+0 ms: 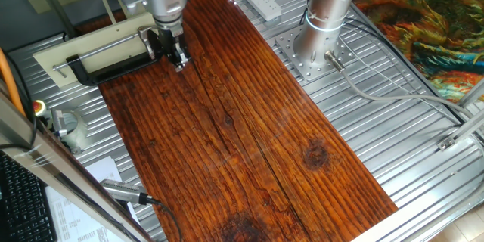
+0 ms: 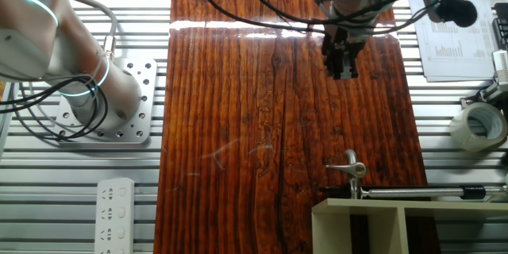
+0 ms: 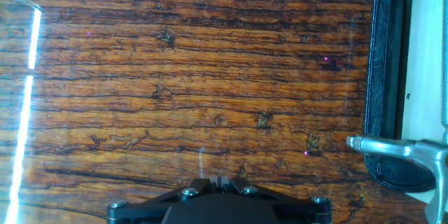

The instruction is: Turn off the water tap

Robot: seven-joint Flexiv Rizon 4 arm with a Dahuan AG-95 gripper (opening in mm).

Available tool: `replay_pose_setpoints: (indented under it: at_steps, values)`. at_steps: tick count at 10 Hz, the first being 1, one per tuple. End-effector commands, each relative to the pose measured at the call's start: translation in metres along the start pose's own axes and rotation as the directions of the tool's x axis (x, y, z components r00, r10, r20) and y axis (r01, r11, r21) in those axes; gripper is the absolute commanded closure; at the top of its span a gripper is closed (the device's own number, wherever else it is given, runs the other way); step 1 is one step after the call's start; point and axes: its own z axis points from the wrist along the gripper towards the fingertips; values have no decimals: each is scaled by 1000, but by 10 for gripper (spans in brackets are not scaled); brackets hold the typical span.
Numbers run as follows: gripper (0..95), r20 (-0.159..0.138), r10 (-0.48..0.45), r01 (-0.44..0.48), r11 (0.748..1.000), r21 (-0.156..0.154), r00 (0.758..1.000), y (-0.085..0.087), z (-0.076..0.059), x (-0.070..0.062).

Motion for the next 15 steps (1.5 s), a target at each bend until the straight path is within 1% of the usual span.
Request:
replay_pose_setpoints:
  at_steps: [1, 3, 5, 6, 13, 15]
  values:
    - [950, 4, 2, -2, 1000, -4, 1000, 0, 0, 0]
    - [950, -6, -42, 41, 999, -5, 999, -3, 4, -3]
    - [950, -9, -45, 45, 999, 0, 999, -5, 7, -6]
    - [950, -3, -41, 41, 999, 2, 999, -6, 8, -7]
    - [950, -15, -59, 59, 998, 0, 998, -8, 8, -7]
    - [950, -21, -82, 81, 997, -5, 996, -9, 7, -6]
